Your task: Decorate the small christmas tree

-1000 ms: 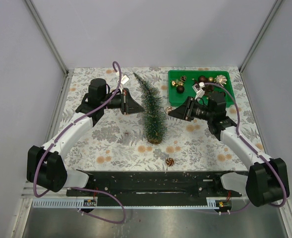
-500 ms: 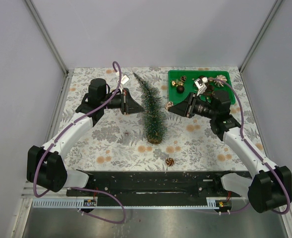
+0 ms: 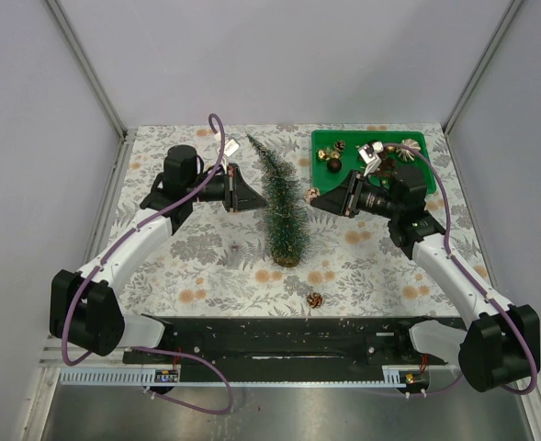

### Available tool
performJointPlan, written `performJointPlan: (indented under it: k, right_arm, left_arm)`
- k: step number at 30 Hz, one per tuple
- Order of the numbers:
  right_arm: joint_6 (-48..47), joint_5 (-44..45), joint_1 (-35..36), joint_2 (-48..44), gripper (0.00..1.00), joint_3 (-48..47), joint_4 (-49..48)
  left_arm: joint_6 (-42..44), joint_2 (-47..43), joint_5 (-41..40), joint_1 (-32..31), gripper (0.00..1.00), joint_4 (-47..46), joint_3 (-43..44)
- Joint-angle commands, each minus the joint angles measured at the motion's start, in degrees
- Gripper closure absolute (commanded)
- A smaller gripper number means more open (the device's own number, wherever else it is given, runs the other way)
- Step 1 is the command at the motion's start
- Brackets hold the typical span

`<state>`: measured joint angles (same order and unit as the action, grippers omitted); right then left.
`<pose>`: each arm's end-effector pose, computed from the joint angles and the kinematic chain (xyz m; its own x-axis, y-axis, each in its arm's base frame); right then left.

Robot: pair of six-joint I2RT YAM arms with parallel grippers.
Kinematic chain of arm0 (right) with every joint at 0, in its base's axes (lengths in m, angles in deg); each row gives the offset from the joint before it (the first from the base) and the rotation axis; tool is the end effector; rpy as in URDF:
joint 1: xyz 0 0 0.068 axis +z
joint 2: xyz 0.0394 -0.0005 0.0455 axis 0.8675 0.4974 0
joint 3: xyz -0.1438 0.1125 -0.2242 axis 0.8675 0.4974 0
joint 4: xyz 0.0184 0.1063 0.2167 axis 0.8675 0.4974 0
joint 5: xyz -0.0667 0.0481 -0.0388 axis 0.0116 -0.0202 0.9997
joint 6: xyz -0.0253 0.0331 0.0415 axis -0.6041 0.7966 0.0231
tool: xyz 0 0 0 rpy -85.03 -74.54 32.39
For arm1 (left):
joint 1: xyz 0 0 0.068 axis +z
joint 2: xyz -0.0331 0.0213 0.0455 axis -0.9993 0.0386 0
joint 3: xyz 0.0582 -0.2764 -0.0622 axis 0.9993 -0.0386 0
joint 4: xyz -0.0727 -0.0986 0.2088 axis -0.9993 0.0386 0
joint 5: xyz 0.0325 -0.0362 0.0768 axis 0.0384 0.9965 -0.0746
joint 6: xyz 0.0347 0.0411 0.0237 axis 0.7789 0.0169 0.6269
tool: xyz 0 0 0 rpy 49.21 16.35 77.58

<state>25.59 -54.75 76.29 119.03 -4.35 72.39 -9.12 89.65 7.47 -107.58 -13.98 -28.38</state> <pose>0.2213 0.0966 0.3401 -0.6899 0.2644 -0.6739 -0.5757 0.3641 0.7322 0.2507 -0.1287 0.3481 -0.6624 0.0054 -0.7491 0.7278 0.2418 -0.6418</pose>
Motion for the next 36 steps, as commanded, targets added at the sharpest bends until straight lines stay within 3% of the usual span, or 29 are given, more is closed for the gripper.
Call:
performJointPlan:
  k: [1,15,27,36]
  right_arm:
    - [-1.2,-0.9,0.5,-1.9,0.86,-3.2,0.8]
    - [-3.3,-1.2,0.5,-6.7,0.86,-1.2,7.4]
    - [-4.4,-1.5,0.5,-4.1,0.86,-0.4,7.4]
    - [-1.4,-2.6,0.5,0.6,0.87,-1.9,1.0]
  left_arm:
    - [1.1,-1.7,1.6,-0.2,1.00,-1.3,1.6]
    - [1.4,-1.9,2.0,-0.1,1.00,-1.3,1.3]
    - [1.6,-2.0,2.0,0.0,1.00,-1.3,1.0]
    - [1.5,-2.1,2.0,-0.1,1.00,-1.3,1.2]
